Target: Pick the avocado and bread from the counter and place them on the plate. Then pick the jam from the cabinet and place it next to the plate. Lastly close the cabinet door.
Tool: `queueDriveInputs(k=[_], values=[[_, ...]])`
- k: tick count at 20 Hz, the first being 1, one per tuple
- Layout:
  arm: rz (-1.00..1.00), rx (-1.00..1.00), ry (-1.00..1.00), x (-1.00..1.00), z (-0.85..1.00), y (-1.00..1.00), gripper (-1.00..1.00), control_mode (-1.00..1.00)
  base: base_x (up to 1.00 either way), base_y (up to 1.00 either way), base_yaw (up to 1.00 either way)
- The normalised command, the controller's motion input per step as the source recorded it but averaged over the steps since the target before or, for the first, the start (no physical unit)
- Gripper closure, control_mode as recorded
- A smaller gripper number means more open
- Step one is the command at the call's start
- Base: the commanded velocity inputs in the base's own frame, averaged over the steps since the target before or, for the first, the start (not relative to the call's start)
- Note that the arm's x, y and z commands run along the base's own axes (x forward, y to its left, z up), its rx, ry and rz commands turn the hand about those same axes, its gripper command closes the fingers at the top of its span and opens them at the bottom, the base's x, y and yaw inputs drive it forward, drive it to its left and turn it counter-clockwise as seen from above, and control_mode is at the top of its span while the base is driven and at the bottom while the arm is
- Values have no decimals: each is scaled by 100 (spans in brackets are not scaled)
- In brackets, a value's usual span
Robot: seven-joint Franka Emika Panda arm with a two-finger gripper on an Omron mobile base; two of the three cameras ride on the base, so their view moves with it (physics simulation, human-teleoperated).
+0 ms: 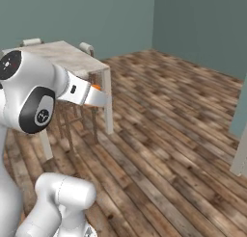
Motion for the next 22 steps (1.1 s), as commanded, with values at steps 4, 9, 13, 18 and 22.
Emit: queueDriveInputs(k=[4,9,13,18,22], values=[[0,0,0,0,0,0,100,100,0,58,7],[0,0,0,0,0,0,100,100,0,53,6],[0,0,0,0,0,0,100,100,1,50,6],[0,0,0,0,0,0,100,100,7,50,5],[0,0,0,0,0,0,100,100,17,49,6]])
